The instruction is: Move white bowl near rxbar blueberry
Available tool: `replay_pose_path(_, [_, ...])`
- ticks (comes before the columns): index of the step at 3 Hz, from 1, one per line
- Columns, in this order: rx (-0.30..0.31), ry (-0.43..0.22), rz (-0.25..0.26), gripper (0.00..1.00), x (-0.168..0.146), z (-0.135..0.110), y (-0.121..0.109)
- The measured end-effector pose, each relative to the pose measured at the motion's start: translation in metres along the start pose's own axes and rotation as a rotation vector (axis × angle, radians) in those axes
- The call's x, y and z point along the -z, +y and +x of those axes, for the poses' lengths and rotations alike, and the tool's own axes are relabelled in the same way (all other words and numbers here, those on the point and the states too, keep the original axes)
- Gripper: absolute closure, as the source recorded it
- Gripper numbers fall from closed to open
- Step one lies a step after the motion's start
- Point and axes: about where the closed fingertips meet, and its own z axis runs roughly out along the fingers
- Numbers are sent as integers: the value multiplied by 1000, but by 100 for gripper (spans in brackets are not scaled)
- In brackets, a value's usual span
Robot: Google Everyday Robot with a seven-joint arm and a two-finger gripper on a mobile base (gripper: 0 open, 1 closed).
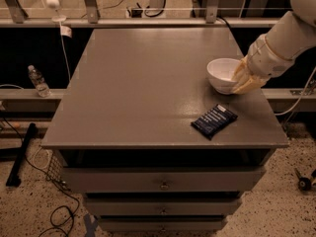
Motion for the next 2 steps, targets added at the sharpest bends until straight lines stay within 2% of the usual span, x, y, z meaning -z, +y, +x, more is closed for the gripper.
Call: replay_pose_path(2, [9,-32,-41,100,2,-15,25])
